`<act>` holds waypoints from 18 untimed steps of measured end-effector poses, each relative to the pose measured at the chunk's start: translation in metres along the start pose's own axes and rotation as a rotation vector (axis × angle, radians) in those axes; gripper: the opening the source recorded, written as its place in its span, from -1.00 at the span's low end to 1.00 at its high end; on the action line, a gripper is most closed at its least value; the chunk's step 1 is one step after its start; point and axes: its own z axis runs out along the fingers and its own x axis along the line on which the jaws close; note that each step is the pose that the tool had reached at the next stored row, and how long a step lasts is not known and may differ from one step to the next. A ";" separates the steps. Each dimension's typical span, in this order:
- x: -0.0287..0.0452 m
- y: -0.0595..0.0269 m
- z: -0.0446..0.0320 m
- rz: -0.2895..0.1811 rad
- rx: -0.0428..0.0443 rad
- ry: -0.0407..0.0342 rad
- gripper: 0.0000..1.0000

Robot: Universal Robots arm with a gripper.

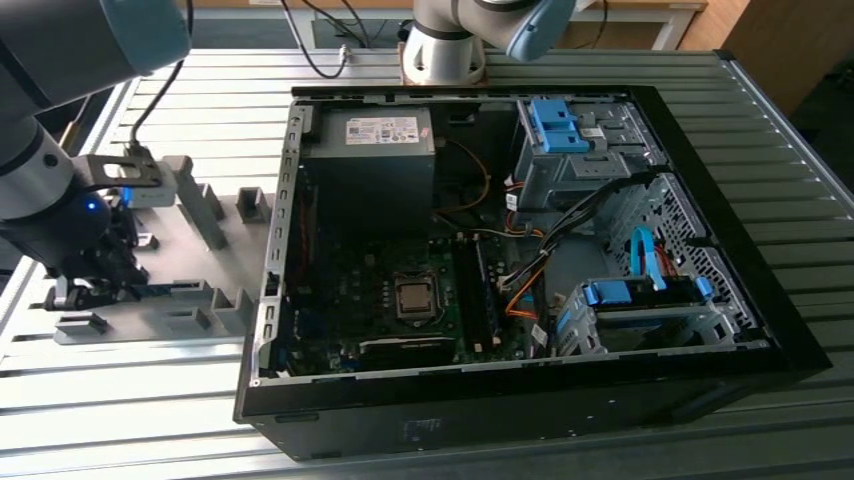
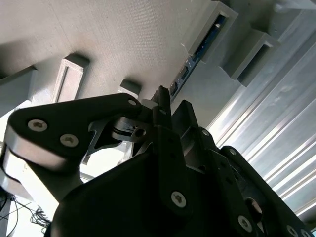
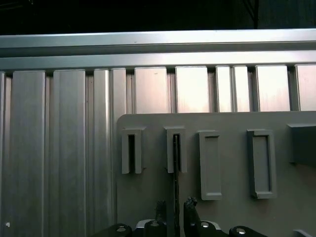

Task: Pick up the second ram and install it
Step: 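Pick up the second ram and move it above second insertion slot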

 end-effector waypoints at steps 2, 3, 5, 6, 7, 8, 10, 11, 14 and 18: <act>-0.0013 0.0006 0.0004 0.000 0.0000 0.0000 -0.44; -0.0015 0.0006 0.0008 0.000 0.0000 0.0000 -0.44; -0.0016 0.0009 0.0018 0.000 -0.0002 0.0001 -0.44; -0.0016 0.0011 0.0023 0.000 -0.0002 0.0001 -0.44; -0.0016 0.0015 0.0029 0.000 -0.0001 0.0001 -0.47; -0.0015 0.0020 0.0033 0.000 -0.0002 0.0001 -0.47; -0.0015 0.0028 0.0041 0.000 -0.0001 0.0000 -0.61; -0.0014 0.0032 0.0044 0.000 -0.0001 0.0000 -0.61; -0.0013 0.0039 0.0055 0.000 -0.0001 0.0000 -0.61; -0.0013 0.0040 0.0057 0.000 -0.0002 0.0001 -0.61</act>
